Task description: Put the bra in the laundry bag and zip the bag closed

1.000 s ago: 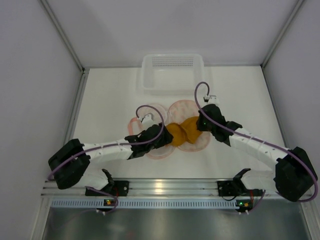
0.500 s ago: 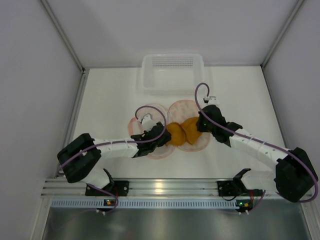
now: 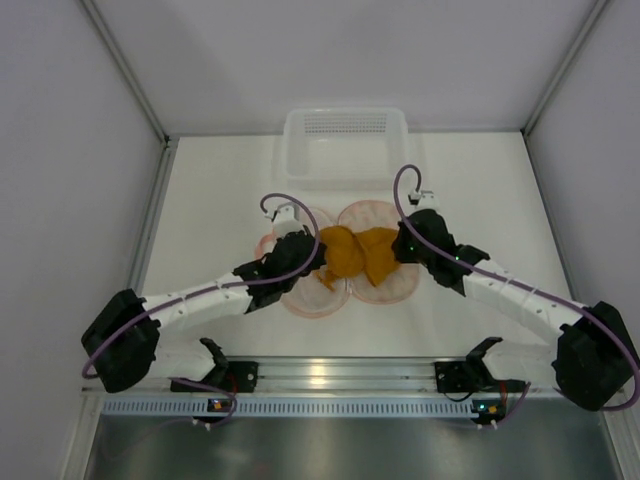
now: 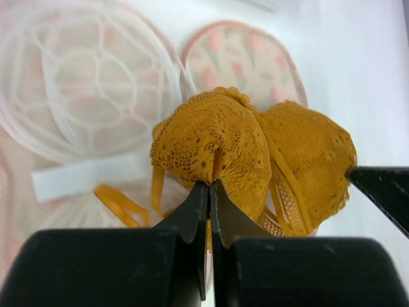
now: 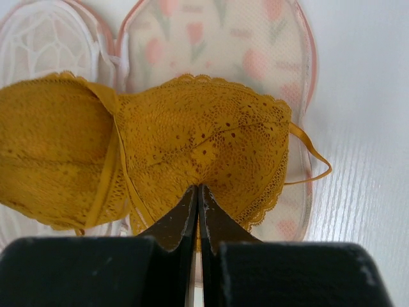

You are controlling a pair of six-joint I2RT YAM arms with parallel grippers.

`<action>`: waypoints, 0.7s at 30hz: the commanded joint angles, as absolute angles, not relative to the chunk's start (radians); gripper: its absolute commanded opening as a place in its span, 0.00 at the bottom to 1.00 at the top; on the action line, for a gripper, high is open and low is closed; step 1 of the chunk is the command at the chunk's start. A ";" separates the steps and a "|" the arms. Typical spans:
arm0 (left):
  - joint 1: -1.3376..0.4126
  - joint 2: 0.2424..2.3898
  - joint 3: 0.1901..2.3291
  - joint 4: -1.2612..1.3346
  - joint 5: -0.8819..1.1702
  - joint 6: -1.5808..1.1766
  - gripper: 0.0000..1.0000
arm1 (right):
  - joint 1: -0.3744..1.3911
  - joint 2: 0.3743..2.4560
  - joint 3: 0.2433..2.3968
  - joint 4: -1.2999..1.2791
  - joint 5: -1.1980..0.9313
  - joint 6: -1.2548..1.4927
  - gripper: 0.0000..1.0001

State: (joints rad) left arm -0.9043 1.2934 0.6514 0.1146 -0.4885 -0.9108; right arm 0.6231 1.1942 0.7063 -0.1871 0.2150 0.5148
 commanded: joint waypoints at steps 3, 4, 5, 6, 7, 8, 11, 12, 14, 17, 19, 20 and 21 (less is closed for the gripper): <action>-0.709 1.223 0.732 0.156 -0.216 -0.545 0.00 | 0.611 1.094 0.695 -0.106 0.186 0.482 0.00; -0.686 1.232 0.742 0.161 -0.178 -0.507 0.00 | 0.612 1.080 0.687 -0.095 0.173 0.474 0.00; -0.669 1.242 0.758 0.149 -0.141 -0.427 0.00 | 0.611 1.054 0.667 -0.086 0.164 0.472 0.00; -0.654 1.256 0.799 0.137 -0.103 -0.387 0.00 | 0.611 1.040 0.658 -0.077 0.146 0.469 0.00; -0.652 1.290 0.823 0.117 -0.082 -0.353 0.00 | 0.611 1.026 0.649 -0.066 0.140 0.463 0.00; -0.652 1.310 0.848 0.073 -0.062 -0.294 0.00 | 0.611 1.000 0.635 -0.063 0.129 0.456 0.00; -0.643 1.379 0.939 0.032 -0.028 -0.215 0.00 | 0.611 0.950 0.618 -0.071 0.031 0.411 0.00; -0.625 1.403 0.966 0.032 -0.011 -0.198 0.00 | 0.611 0.939 0.615 -0.077 0.005 0.393 0.00; -0.600 1.422 0.998 0.035 0.047 -0.166 0.00 | 0.612 0.910 0.603 -0.095 -0.064 0.379 0.00; -0.549 1.469 1.081 0.037 0.162 -0.099 0.00 | 0.615 0.893 0.572 -0.110 -0.210 0.350 0.00; -0.529 1.529 1.184 -0.041 0.210 -0.049 0.00 | 0.626 0.891 0.548 -0.113 -0.218 0.356 0.00; -0.528 1.554 1.225 -0.070 0.263 0.019 0.00 | 0.633 0.891 0.526 -0.112 -0.210 0.356 0.00; -0.528 1.596 1.256 -0.107 0.303 0.050 0.00 | 0.637 0.894 0.519 -0.115 -0.193 0.368 0.00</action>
State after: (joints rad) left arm -0.5373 1.5322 1.1275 -0.0380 0.1360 -0.1207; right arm 0.6239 0.9016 0.5526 -0.1207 -0.1345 0.3851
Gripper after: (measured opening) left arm 0.023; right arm 0.005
